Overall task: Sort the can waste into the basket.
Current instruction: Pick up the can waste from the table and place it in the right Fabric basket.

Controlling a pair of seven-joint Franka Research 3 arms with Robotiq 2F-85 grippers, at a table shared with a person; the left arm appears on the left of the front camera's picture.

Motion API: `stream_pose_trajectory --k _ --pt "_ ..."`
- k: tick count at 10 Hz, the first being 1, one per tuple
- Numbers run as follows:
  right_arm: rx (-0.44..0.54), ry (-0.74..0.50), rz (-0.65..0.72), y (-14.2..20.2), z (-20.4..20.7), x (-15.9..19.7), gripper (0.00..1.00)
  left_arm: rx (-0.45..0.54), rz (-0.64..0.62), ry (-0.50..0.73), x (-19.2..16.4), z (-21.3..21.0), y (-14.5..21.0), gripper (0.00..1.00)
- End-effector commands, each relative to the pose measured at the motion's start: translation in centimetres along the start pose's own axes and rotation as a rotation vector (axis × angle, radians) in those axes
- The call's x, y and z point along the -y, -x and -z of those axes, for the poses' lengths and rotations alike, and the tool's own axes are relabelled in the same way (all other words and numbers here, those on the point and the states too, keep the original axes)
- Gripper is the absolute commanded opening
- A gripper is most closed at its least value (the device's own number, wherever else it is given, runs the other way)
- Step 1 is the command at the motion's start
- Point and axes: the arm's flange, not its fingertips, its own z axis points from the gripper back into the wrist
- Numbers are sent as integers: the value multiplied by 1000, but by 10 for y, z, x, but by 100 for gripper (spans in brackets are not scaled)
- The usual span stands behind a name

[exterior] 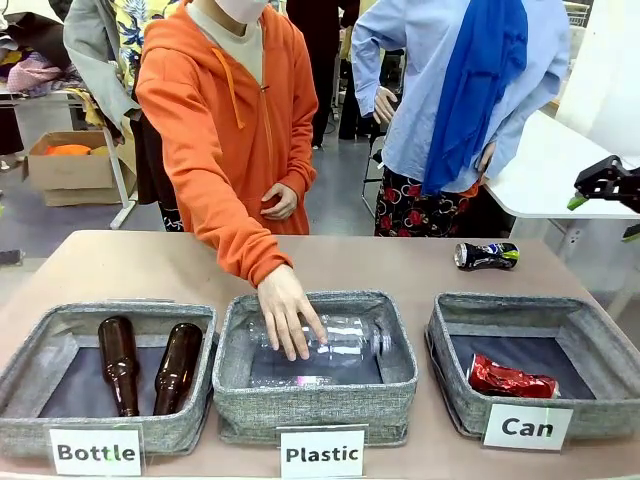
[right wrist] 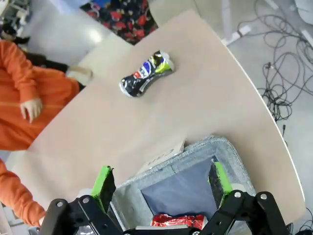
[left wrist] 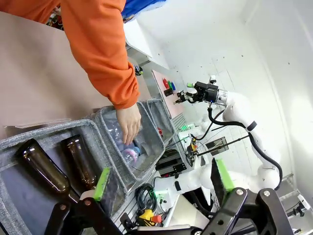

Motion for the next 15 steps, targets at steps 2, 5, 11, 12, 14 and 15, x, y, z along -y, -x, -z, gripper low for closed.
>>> stream_pose_trajectory --k 2,5,11,12,14,15 --pt "-5 44 -54 -18 7 -15 100 -10 -9 7 3 -2 1 100" --pt "-259 156 -459 -95 65 -68 100 -10 -9 7 3 -2 1 100" --pt "-555 -419 -1777 -120 153 -91 100 -10 -9 7 3 -2 1 100" --pt "-683 -497 -1959 -132 167 -86 100 -10 -9 7 3 -2 1 100" --pt "-822 -656 -2056 -144 189 -85 100 -10 -9 7 3 -2 1 100" --pt "-790 -706 -2146 -145 192 -82 100 -10 -9 7 3 -2 1 100"
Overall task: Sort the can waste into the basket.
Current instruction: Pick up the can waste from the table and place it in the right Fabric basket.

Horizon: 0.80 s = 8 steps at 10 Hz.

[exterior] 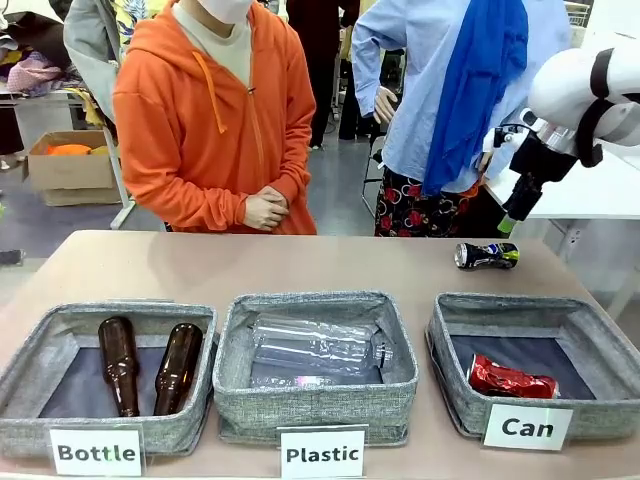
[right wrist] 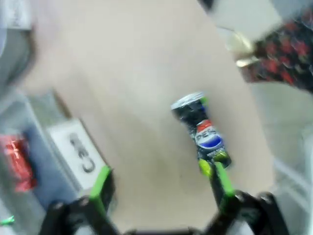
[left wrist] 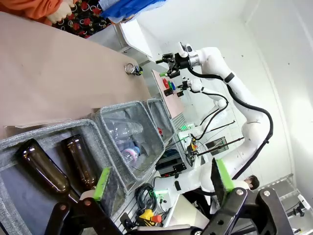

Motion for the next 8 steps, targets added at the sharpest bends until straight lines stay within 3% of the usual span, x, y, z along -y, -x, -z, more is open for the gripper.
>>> stream_pose_trajectory --k 1,3,4,8 --pt "-90 -231 -565 14 -6 15 100 -9 -8 6 3 -2 1 100" --pt "-168 -69 -437 14 -4 0 100 -9 -8 6 3 -2 1 100" --pt "-36 -137 -303 15 6 4 100 -9 -8 6 3 -2 1 100" --pt "-63 -150 -350 16 6 3 100 -9 -8 6 3 -2 1 100"
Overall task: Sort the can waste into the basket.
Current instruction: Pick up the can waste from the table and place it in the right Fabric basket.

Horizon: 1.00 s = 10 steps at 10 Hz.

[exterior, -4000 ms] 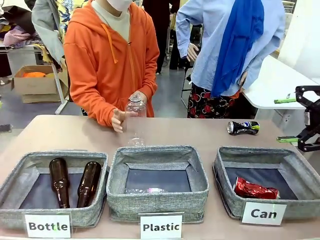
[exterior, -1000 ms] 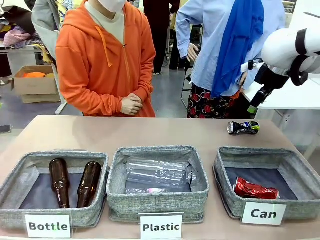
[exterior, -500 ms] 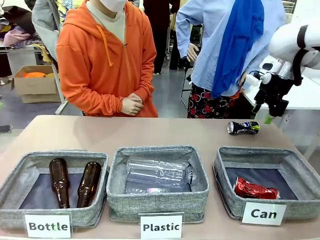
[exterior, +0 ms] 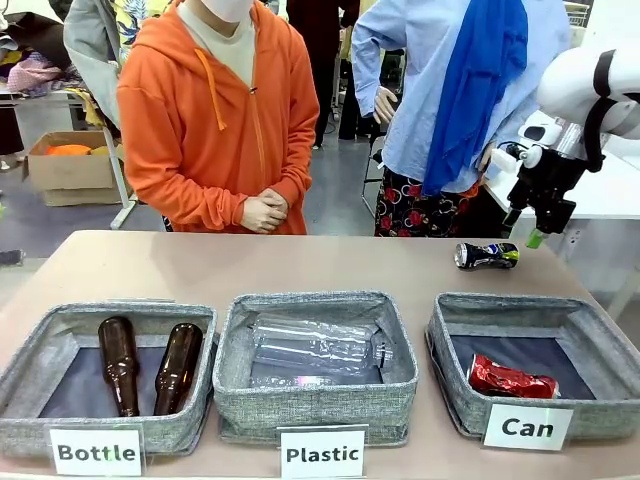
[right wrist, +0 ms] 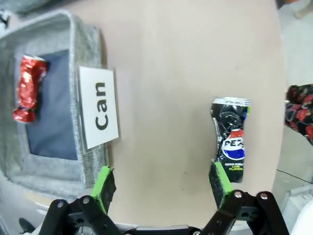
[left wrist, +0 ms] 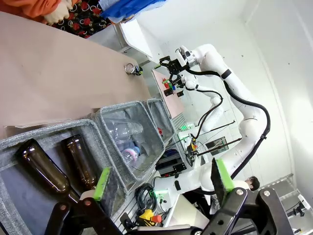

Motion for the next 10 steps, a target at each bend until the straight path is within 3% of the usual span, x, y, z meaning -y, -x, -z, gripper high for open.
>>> stream_pose_trajectory --k 1,2,8,10 --pt "-26 44 -48 -6 6 6 100 -9 -8 7 3 -2 1 100" --pt "-37 66 -109 -7 10 12 100 -9 -8 7 3 -2 1 100" --pt "-259 200 -3 -18 73 86 100 -9 -8 7 3 -2 1 100" --pt "-266 149 -14 -16 94 101 100 -9 -8 7 3 -2 1 100"
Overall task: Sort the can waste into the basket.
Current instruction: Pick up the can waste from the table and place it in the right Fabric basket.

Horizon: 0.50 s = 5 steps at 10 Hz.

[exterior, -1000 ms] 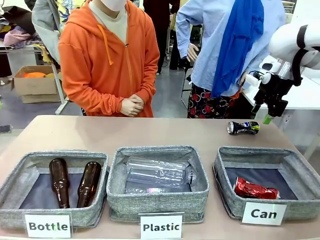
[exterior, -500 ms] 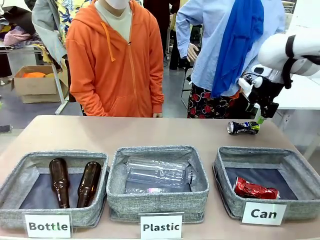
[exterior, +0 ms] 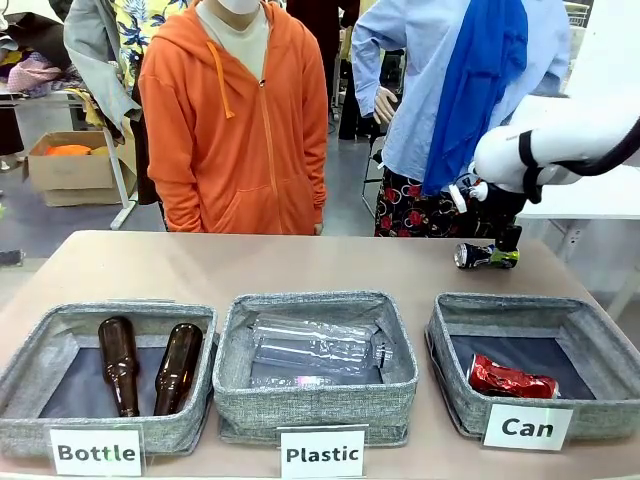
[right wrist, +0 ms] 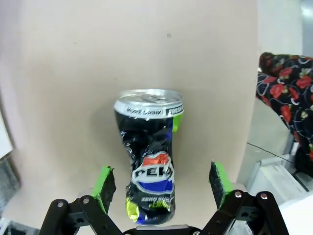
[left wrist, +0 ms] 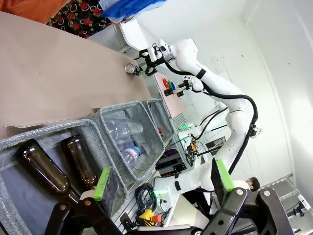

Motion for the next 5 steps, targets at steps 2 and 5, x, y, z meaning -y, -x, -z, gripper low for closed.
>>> stream_pose_trajectory --k 2,5 --pt "-55 -83 14 -2 14 17 100 -9 -8 6 3 -2 1 100" --pt "-49 -96 20 -5 16 17 100 -9 -8 6 3 -2 1 100"
